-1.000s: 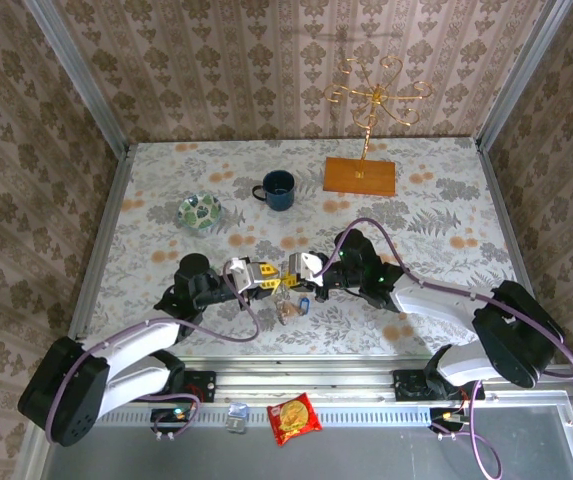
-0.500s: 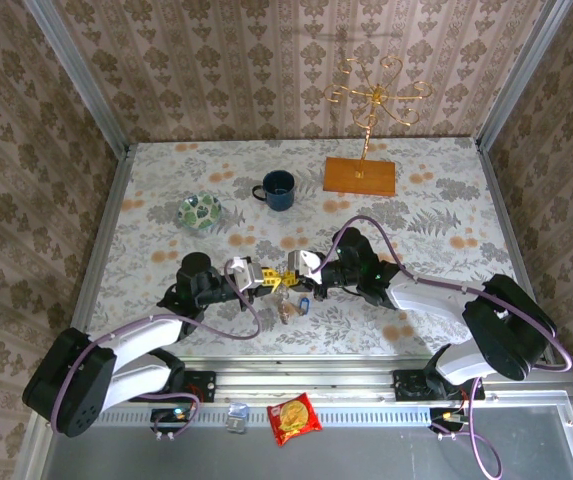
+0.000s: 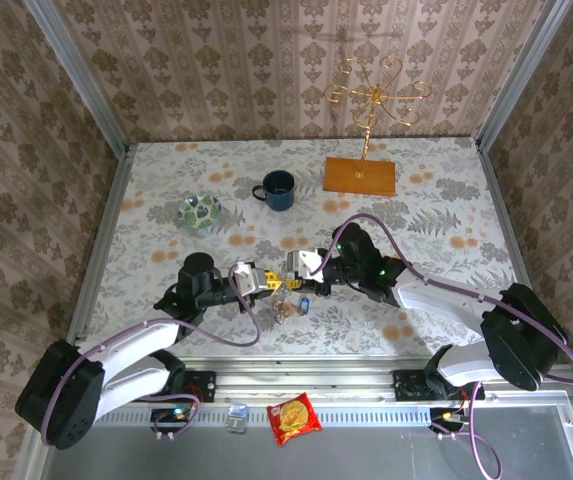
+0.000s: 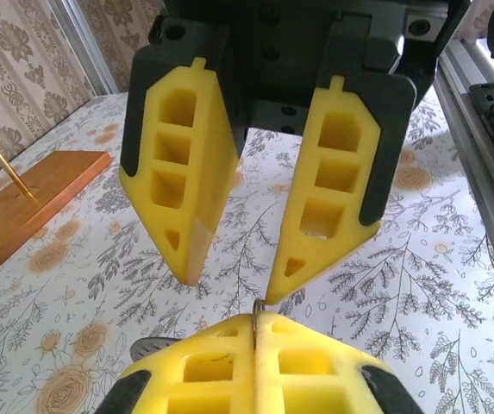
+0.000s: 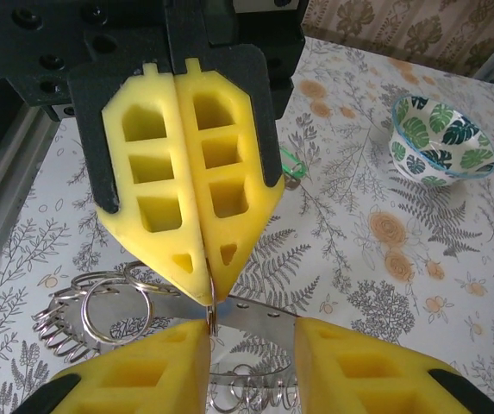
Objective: Put the keys on the keyring
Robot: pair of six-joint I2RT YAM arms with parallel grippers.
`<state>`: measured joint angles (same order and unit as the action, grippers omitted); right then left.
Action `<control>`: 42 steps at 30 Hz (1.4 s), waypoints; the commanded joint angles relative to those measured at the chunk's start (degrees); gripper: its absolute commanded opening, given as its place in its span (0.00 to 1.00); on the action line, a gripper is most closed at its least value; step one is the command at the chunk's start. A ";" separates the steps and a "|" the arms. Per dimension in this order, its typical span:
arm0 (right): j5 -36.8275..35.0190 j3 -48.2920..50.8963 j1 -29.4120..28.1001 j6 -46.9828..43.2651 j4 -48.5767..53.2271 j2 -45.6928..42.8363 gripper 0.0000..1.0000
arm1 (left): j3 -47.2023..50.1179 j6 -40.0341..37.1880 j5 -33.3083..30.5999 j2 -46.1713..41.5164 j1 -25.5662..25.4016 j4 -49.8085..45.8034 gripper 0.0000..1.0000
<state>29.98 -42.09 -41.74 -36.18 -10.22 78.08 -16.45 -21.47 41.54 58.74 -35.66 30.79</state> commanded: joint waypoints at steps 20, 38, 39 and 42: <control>-1.75 -3.00 -1.46 -2.40 4.76 0.04 0.27 | -2.62 -1.82 0.90 0.06 -0.82 -1.17 0.00; 0.26 -3.13 -1.67 0.32 4.93 0.79 0.26 | -2.93 -2.00 1.62 0.56 -1.85 -0.12 0.00; 0.36 -3.24 -1.68 0.38 4.93 0.91 0.25 | -2.93 -1.95 1.62 0.67 -1.87 -0.07 0.00; 0.52 -3.65 -1.77 0.65 4.86 1.28 0.24 | -2.97 -1.90 1.66 0.84 -2.02 0.39 0.00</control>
<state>29.12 -43.90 -43.03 -36.40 -5.69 78.39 -17.61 -22.37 41.54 59.29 -36.88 29.63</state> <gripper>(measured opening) 0.244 0.058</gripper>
